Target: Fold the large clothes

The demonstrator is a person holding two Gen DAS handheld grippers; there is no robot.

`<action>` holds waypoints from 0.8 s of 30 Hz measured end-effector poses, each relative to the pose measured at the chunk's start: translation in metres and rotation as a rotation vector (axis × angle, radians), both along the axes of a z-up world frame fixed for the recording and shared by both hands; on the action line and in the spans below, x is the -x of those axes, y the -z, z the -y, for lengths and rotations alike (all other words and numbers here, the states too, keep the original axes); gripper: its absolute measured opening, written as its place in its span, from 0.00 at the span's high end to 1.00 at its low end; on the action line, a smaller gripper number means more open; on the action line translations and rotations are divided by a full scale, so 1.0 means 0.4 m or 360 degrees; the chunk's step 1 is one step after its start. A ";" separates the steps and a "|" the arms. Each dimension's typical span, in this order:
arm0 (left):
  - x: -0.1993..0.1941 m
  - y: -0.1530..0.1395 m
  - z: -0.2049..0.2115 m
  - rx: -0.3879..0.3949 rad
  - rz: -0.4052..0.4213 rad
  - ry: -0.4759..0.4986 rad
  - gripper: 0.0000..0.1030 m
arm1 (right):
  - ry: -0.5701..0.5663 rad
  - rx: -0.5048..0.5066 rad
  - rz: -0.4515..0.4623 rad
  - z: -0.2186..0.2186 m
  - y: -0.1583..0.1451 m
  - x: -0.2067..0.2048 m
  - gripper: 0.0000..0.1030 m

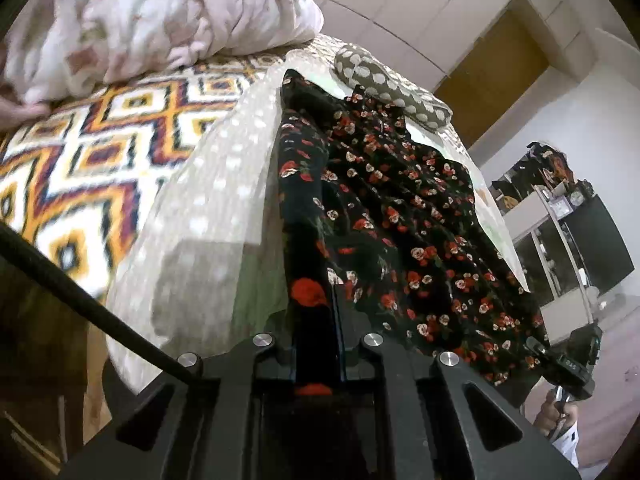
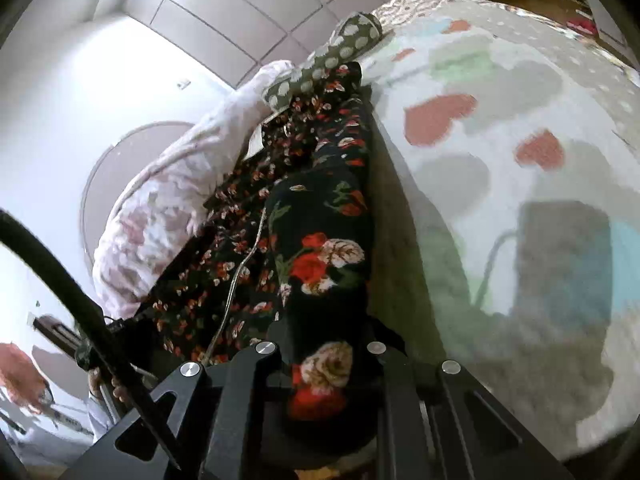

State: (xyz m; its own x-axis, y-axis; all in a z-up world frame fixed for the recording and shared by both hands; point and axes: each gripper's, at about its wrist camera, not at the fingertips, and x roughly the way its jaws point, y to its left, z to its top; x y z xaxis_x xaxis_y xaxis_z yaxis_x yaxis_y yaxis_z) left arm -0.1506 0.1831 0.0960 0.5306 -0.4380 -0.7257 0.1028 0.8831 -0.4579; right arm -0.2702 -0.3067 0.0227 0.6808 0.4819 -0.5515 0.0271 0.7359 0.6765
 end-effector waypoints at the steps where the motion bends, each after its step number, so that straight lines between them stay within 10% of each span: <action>1: 0.020 0.010 -0.002 -0.0003 -0.0010 -0.0003 0.88 | -0.0011 -0.0004 -0.0015 0.002 0.005 0.014 0.87; 12: -0.014 -0.006 -0.014 0.0061 -0.0035 -0.0029 0.88 | -0.0195 -0.0052 -0.0008 -0.034 -0.035 -0.004 0.86; 24: -0.396 -0.134 -0.002 0.0190 0.0029 -0.0195 0.97 | -0.0087 -0.0171 0.0164 0.028 -0.229 -0.368 0.86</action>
